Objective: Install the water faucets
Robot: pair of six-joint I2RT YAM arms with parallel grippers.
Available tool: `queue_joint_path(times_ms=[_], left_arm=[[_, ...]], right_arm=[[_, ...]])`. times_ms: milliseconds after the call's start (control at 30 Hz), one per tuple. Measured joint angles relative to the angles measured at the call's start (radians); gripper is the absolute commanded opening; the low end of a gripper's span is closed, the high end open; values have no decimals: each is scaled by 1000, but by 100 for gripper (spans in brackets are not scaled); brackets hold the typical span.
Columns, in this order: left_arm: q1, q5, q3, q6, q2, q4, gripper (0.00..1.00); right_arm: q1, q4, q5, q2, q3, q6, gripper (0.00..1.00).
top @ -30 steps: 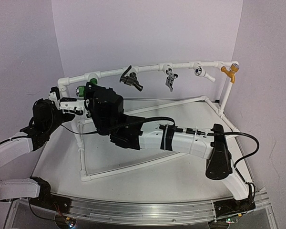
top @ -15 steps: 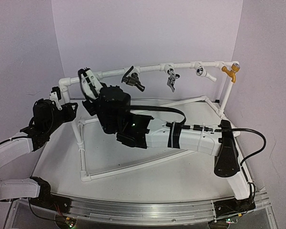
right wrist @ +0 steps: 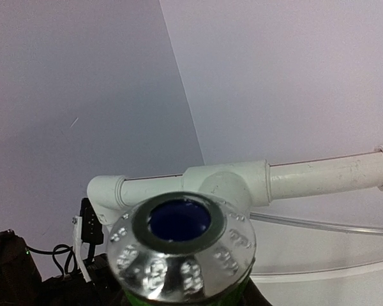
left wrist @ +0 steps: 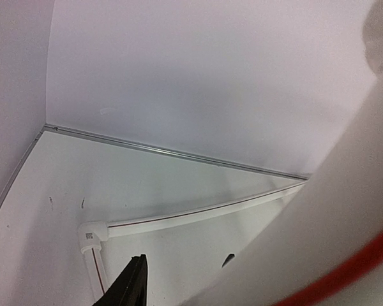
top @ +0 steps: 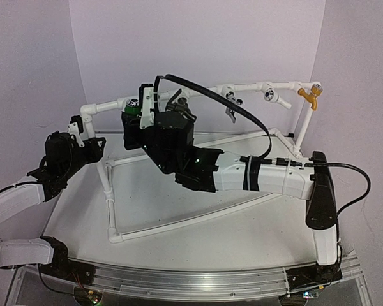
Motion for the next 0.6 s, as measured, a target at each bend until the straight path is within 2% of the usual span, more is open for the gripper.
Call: queue_joint_path(times_ms=[100,233,433,600], left_arm=[[6,-4,1,-14,1,-2,0],[8,-4,5,-15,7,-2,0],[12,-5,6,-18,8,-1,0],[28,4,27,-17,31,-7,0]], right_arm=[[-18,-4,-87,-47,-66,-28,71],[-45,-50,-179,-133,-142,-113,81],[-59,-164,-256,-249,-176,-211,85],[-52,-226,-282,-281,-181,-283,87]])
